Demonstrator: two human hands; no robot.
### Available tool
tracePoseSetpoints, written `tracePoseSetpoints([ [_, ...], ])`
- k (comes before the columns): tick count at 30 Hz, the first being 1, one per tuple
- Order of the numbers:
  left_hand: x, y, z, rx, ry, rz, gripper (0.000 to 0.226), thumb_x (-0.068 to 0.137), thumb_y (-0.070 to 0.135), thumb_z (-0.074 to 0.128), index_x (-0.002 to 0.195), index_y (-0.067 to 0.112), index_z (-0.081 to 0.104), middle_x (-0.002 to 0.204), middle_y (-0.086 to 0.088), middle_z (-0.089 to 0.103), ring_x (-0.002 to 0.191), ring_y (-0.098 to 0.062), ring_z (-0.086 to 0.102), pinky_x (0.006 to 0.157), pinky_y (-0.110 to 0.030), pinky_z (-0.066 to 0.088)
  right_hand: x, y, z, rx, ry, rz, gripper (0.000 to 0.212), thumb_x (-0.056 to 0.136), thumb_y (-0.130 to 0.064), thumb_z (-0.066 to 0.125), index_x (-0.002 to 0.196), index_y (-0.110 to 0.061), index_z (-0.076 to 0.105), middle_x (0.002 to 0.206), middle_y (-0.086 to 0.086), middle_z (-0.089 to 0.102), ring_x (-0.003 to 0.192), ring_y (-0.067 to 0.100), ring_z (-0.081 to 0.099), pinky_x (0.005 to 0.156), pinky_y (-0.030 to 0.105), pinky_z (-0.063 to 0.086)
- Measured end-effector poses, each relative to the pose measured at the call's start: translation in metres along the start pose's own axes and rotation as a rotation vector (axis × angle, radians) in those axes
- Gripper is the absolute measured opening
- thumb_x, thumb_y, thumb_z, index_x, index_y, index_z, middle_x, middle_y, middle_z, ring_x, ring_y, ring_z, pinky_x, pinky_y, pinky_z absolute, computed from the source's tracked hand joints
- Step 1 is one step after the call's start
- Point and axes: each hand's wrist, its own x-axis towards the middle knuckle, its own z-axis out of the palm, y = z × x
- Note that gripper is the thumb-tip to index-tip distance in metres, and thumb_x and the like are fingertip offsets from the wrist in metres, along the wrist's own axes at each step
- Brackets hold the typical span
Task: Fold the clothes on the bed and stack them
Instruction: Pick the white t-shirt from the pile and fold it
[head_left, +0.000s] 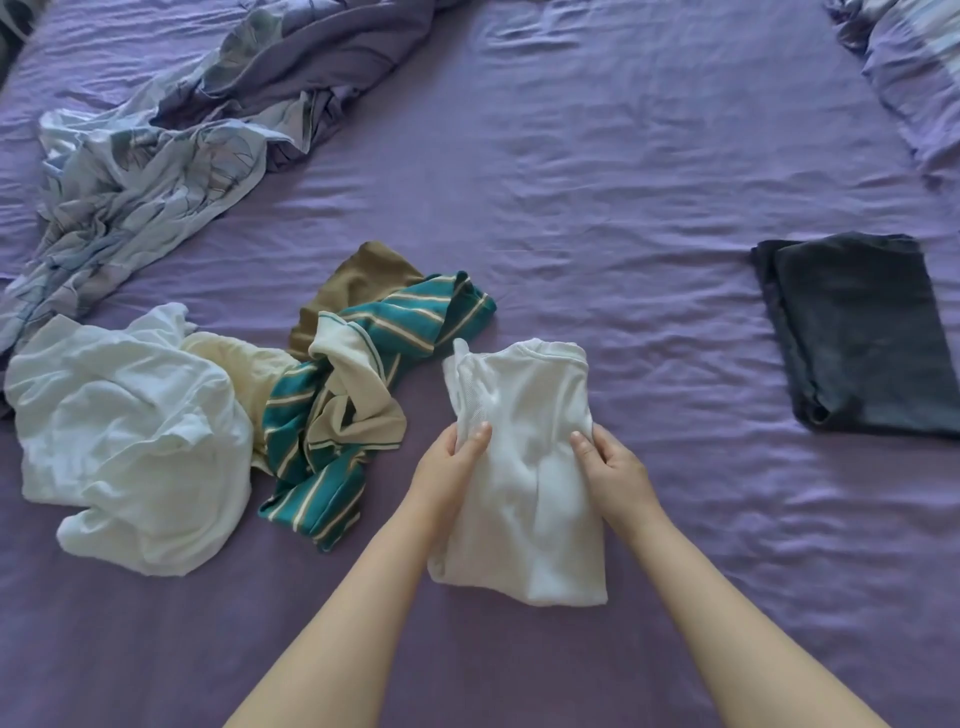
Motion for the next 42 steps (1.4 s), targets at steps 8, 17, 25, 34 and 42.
tracePoseSetpoints([
  [8, -0.010, 0.049, 0.057, 0.010, -0.073, 0.141, 0.019, 0.094, 0.040, 0.052, 0.108, 0.036, 0.063, 0.105, 0.008, 0.071, 0.092, -0.010, 0.068, 0.080, -0.030, 0.055, 0.010, -0.031, -0.088, -0.004, 0.129, -0.118, 0.025, 0.097, -0.029, 0.046, 0.117, -0.027, 0.061, 0.110, -0.009, 0.067, 0.104, 0.012, 0.060, 0.090, 0.031, 0.047],
  [17, 0.008, 0.120, 0.196, 0.221, -0.241, 0.286, 0.025, 0.098, 0.041, 0.040, 0.120, 0.048, 0.049, 0.117, 0.016, 0.061, 0.110, -0.010, 0.056, 0.100, -0.034, 0.043, 0.037, -0.055, -0.253, -0.200, 0.228, -0.237, 0.035, 0.098, -0.034, 0.043, 0.132, -0.037, 0.049, 0.111, -0.026, 0.057, 0.103, -0.005, 0.050, 0.071, -0.009, 0.030],
  [25, 0.039, 0.135, 0.320, 0.162, -0.308, 0.324, 0.034, 0.099, 0.041, 0.038, 0.132, 0.038, 0.046, 0.126, 0.009, 0.059, 0.117, -0.014, 0.054, 0.104, -0.038, 0.040, 0.080, -0.037, -0.372, -0.367, 0.290, -0.179, 0.039, 0.097, -0.038, 0.041, 0.136, -0.040, 0.042, 0.126, -0.008, 0.058, 0.118, 0.015, 0.051, 0.090, 0.020, 0.033],
  [34, 0.074, 0.118, 0.380, 0.722, 0.188, 0.540, 0.063, 0.088, 0.023, 0.058, 0.145, 0.018, 0.033, 0.134, -0.009, 0.047, 0.120, -0.027, 0.045, 0.097, -0.037, 0.037, 0.141, 0.019, -0.378, -0.607, 0.370, -0.107, 0.064, 0.092, -0.021, 0.054, 0.147, -0.016, 0.023, 0.150, 0.015, 0.032, 0.137, 0.030, 0.031, 0.107, 0.036, 0.026],
  [42, 0.108, 0.092, 0.387, 1.407, -0.051, 0.860, 0.072, 0.087, 0.063, 0.020, 0.150, 0.029, 0.014, 0.158, -0.002, -0.009, 0.143, -0.019, -0.021, 0.114, -0.050, -0.016, 0.143, 0.058, -0.353, -1.075, 0.284, -0.174, 0.065, 0.090, -0.065, 0.019, 0.147, -0.037, 0.002, 0.156, -0.006, -0.012, 0.146, 0.019, -0.008, 0.115, 0.048, -0.003],
])
